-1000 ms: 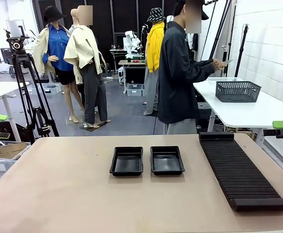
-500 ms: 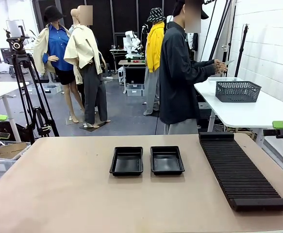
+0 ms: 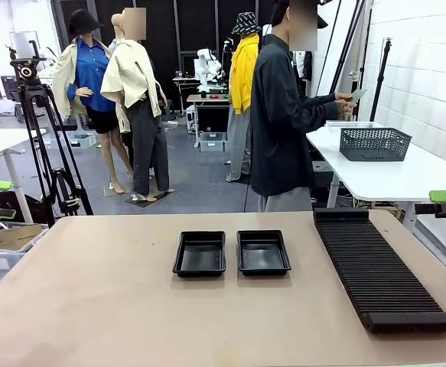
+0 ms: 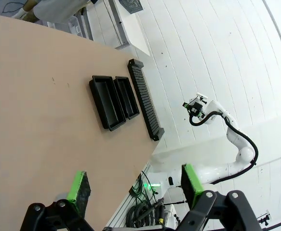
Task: Inspect and transfer BCBs to ESD trays.
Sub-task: Pick up the Blank PCB from the PCB Rack and place it in the left ESD tray.
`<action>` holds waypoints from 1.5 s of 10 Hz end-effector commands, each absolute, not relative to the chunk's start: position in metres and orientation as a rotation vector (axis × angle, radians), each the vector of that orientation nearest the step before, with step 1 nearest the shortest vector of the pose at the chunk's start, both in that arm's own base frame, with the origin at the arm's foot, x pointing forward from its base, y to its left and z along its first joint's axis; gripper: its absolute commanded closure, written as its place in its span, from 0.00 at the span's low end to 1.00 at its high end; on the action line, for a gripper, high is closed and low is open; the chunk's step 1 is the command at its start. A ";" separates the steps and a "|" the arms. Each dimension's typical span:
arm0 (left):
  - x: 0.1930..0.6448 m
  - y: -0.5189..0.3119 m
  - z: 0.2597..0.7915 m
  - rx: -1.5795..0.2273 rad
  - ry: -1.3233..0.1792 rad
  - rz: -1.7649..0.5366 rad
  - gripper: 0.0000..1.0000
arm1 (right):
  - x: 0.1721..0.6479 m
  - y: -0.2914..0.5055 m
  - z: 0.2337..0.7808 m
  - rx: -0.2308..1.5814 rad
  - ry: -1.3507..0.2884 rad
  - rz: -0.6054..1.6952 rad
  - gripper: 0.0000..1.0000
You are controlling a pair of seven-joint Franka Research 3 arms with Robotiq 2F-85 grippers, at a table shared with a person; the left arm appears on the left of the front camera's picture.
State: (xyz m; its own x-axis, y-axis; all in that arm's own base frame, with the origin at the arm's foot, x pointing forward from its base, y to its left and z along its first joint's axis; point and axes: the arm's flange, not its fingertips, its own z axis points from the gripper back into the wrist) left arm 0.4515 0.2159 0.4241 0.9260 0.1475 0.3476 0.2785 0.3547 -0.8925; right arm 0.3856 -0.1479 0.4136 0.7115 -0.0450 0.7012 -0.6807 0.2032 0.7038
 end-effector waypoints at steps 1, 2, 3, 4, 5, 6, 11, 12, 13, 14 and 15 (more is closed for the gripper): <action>0.451 0.216 0.425 -1.211 -0.394 -0.070 0.00 | 0.384 -0.147 0.413 1.319 -0.671 0.488 0.00; 0.451 0.216 0.425 -1.211 -0.394 -0.070 0.00 | 0.384 -0.147 0.413 1.319 -0.671 0.488 0.00; 0.451 0.216 0.425 -1.211 -0.394 -0.070 0.00 | 0.384 -0.147 0.413 1.319 -0.671 0.488 0.00; 0.451 0.216 0.425 -1.211 -0.394 -0.070 0.00 | 0.384 -0.147 0.413 1.319 -0.671 0.488 0.00; 0.451 0.216 0.425 -1.211 -0.394 -0.070 0.00 | 0.384 -0.147 0.413 1.319 -0.671 0.488 0.00; 0.451 0.216 0.425 -1.211 -0.394 -0.070 0.00 | 0.384 -0.147 0.413 1.319 -0.671 0.488 0.00; 0.451 0.216 0.425 -1.211 -0.394 -0.070 0.00 | 0.384 -0.147 0.413 1.319 -0.671 0.488 0.00; 0.451 0.216 0.425 -1.211 -0.394 -0.070 0.00 | 0.384 -0.147 0.413 1.319 -0.671 0.488 0.00; 0.451 0.216 0.425 -1.211 -0.394 -0.070 0.00 | 0.384 -0.147 0.413 1.319 -0.671 0.488 0.00; 0.451 0.216 0.425 -1.211 -0.394 -0.070 0.00 | 0.384 -0.147 0.413 1.319 -0.671 0.488 0.00; 0.451 0.216 0.425 -1.211 -0.394 -0.070 0.00 | 0.384 -0.147 0.413 1.319 -0.671 0.488 0.00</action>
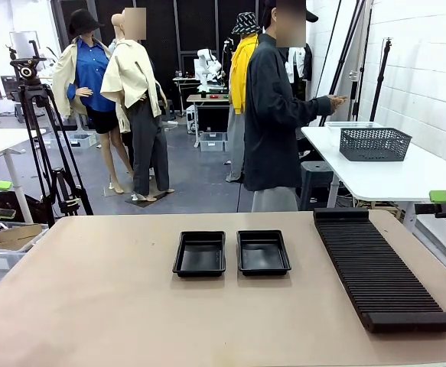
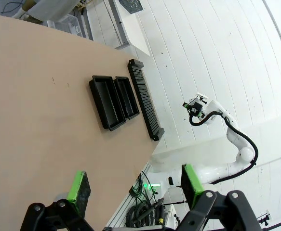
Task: Inspect and transfer BCBs to ESD trays.
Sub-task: Pick up the Blank PCB from the PCB Rack and place it in the left ESD tray.
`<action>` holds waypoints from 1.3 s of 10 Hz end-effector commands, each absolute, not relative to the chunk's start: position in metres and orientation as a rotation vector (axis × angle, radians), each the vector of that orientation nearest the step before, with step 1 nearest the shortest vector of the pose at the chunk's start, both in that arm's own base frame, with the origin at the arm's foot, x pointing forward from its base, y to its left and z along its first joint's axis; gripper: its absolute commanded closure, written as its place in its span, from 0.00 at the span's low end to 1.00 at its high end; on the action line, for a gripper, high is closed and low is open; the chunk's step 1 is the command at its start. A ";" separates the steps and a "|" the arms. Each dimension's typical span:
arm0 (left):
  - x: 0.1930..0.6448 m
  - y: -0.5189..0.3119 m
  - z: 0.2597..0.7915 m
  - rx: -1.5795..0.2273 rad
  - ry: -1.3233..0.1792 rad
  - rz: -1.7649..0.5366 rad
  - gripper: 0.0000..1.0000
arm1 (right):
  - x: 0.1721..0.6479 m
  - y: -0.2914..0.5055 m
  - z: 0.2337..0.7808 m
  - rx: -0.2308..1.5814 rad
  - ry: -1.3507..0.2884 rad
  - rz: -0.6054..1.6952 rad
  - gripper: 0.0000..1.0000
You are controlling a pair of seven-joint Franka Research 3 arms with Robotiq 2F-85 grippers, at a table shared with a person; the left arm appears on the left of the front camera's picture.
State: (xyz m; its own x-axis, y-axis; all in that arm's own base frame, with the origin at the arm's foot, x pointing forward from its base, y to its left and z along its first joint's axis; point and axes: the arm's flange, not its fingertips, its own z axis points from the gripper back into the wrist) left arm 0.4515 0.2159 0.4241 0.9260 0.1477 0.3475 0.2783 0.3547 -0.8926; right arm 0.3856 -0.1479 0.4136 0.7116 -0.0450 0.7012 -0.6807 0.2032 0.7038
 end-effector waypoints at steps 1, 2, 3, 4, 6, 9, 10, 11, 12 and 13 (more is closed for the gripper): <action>0.451 0.216 0.425 -1.211 -0.394 -0.070 0.00 | 0.384 -0.147 0.413 1.319 -0.671 0.488 0.00; 0.451 0.216 0.425 -1.211 -0.394 -0.070 0.00 | 0.384 -0.147 0.413 1.319 -0.671 0.488 0.00; 0.451 0.216 0.425 -1.211 -0.394 -0.070 0.00 | 0.384 -0.147 0.413 1.319 -0.671 0.488 0.00; 0.451 0.216 0.425 -1.211 -0.394 -0.070 0.00 | 0.384 -0.147 0.413 1.319 -0.671 0.488 0.00; 0.451 0.216 0.425 -1.211 -0.394 -0.070 0.00 | 0.384 -0.147 0.413 1.319 -0.671 0.488 0.00; 0.451 0.216 0.425 -1.211 -0.394 -0.070 0.00 | 0.384 -0.147 0.413 1.319 -0.671 0.488 0.00; 0.451 0.216 0.425 -1.211 -0.394 -0.070 0.00 | 0.384 -0.147 0.413 1.319 -0.671 0.488 0.00; 0.451 0.216 0.425 -1.211 -0.394 -0.070 0.00 | 0.384 -0.147 0.413 1.319 -0.671 0.488 0.00; 0.451 0.216 0.425 -1.211 -0.394 -0.070 0.00 | 0.384 -0.147 0.413 1.319 -0.671 0.488 0.00; 0.451 0.216 0.425 -1.211 -0.394 -0.070 0.00 | 0.384 -0.147 0.413 1.319 -0.671 0.488 0.00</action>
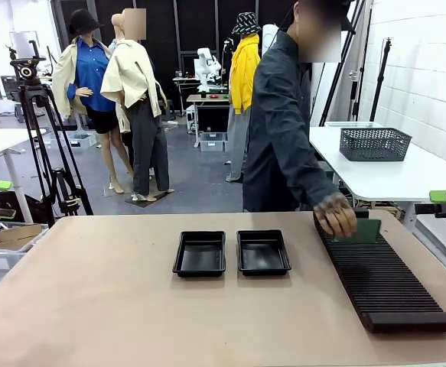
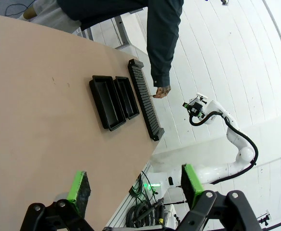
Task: Inspect and transfer BCBs to ESD trays.
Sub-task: Pick up the Blank PCB from the PCB Rack and place it in the left ESD tray.
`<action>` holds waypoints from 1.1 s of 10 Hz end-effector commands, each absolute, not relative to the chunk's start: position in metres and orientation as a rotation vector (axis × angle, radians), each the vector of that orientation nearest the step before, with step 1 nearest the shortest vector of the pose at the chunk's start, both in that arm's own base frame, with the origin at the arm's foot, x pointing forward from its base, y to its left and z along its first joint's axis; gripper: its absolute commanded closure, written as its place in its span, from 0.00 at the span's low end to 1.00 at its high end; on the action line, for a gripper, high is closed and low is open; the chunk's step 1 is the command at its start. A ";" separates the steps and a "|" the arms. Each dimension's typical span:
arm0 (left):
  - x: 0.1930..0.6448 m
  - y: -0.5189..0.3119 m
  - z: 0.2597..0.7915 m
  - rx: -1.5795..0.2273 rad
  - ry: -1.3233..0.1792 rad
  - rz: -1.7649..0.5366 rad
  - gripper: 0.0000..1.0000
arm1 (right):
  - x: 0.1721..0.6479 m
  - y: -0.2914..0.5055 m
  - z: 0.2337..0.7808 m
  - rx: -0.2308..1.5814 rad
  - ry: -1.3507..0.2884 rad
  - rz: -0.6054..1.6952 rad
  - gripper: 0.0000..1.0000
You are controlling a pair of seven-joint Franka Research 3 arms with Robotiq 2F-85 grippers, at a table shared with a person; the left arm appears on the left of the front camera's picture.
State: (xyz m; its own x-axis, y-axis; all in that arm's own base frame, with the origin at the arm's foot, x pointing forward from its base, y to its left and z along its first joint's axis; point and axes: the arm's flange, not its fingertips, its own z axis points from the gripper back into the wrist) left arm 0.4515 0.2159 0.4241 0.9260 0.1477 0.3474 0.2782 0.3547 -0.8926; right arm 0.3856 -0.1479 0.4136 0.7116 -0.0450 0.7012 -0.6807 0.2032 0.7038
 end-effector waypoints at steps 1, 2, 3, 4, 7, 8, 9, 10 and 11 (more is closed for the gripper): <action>0.451 0.216 0.425 -1.211 -0.394 -0.070 0.00 | 0.384 -0.147 0.413 1.319 -0.671 0.488 0.00; 0.451 0.216 0.425 -1.211 -0.394 -0.070 0.00 | 0.384 -0.147 0.413 1.319 -0.671 0.488 0.00; 0.451 0.216 0.425 -1.211 -0.394 -0.070 0.00 | 0.384 -0.147 0.413 1.319 -0.671 0.488 0.00; 0.451 0.216 0.425 -1.211 -0.394 -0.070 0.00 | 0.384 -0.147 0.413 1.319 -0.671 0.488 0.00; 0.451 0.216 0.425 -1.211 -0.394 -0.070 0.00 | 0.384 -0.147 0.413 1.319 -0.671 0.488 0.00; 0.451 0.216 0.425 -1.211 -0.394 -0.070 0.00 | 0.384 -0.147 0.413 1.319 -0.671 0.488 0.00; 0.451 0.216 0.425 -1.211 -0.394 -0.070 0.00 | 0.384 -0.147 0.413 1.319 -0.671 0.488 0.00; 0.451 0.216 0.425 -1.211 -0.394 -0.070 0.00 | 0.384 -0.147 0.413 1.319 -0.671 0.488 0.00; 0.451 0.216 0.425 -1.211 -0.394 -0.070 0.00 | 0.384 -0.147 0.413 1.319 -0.671 0.488 0.00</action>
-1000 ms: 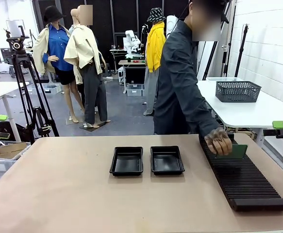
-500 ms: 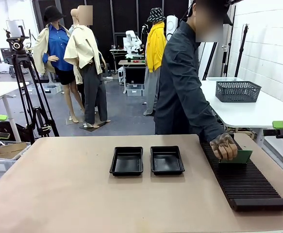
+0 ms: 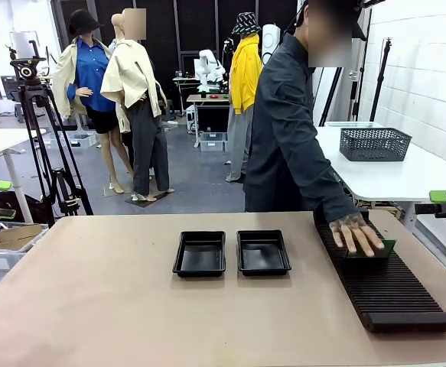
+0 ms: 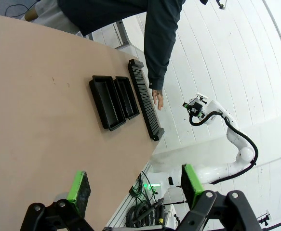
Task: Inspect and transfer BCBs to ESD trays.
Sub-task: Pick up the Blank PCB from the PCB Rack and place it in the left ESD tray.
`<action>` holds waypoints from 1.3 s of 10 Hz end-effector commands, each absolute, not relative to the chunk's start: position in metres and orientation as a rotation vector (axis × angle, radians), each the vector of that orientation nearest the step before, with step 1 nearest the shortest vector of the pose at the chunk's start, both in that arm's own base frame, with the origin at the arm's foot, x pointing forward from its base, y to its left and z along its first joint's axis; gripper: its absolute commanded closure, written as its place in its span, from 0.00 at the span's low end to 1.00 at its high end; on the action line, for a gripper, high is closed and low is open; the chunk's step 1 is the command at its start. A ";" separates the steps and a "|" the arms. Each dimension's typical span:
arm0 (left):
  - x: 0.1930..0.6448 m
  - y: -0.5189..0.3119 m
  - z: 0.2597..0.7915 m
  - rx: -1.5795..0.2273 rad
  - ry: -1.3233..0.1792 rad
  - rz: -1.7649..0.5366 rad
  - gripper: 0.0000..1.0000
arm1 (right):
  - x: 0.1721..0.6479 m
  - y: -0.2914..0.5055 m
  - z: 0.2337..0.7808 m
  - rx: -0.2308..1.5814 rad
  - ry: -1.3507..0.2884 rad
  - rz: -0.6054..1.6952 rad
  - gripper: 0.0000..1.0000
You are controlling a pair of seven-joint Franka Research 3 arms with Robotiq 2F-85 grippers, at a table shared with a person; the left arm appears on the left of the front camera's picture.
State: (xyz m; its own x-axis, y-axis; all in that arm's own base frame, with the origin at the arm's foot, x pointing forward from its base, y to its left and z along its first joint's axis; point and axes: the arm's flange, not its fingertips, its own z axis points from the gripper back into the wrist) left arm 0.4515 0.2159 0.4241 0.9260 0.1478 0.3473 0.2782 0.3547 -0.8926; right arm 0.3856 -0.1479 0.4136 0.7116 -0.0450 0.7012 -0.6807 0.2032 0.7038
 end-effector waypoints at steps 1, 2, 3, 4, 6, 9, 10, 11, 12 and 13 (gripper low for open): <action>0.451 0.216 0.425 -1.211 -0.394 -0.070 0.00 | 0.384 -0.147 0.413 1.319 -0.671 0.488 0.00; 0.451 0.216 0.425 -1.211 -0.394 -0.070 0.00 | 0.384 -0.147 0.413 1.319 -0.671 0.488 0.00; 0.451 0.216 0.425 -1.211 -0.394 -0.070 0.00 | 0.384 -0.147 0.413 1.319 -0.671 0.488 0.00; 0.451 0.216 0.425 -1.211 -0.394 -0.070 0.00 | 0.384 -0.147 0.413 1.319 -0.671 0.488 0.00; 0.451 0.216 0.425 -1.211 -0.394 -0.070 0.00 | 0.384 -0.147 0.413 1.319 -0.671 0.488 0.00; 0.451 0.216 0.425 -1.211 -0.394 -0.070 0.00 | 0.384 -0.147 0.413 1.319 -0.671 0.488 0.00; 0.451 0.216 0.425 -1.211 -0.394 -0.070 0.00 | 0.384 -0.147 0.413 1.319 -0.671 0.488 0.00; 0.451 0.216 0.425 -1.211 -0.394 -0.070 0.00 | 0.384 -0.147 0.413 1.319 -0.671 0.488 0.00; 0.451 0.216 0.425 -1.211 -0.394 -0.070 0.00 | 0.384 -0.147 0.413 1.319 -0.671 0.488 0.00; 0.451 0.216 0.425 -1.211 -0.394 -0.070 0.00 | 0.384 -0.147 0.413 1.319 -0.671 0.488 0.00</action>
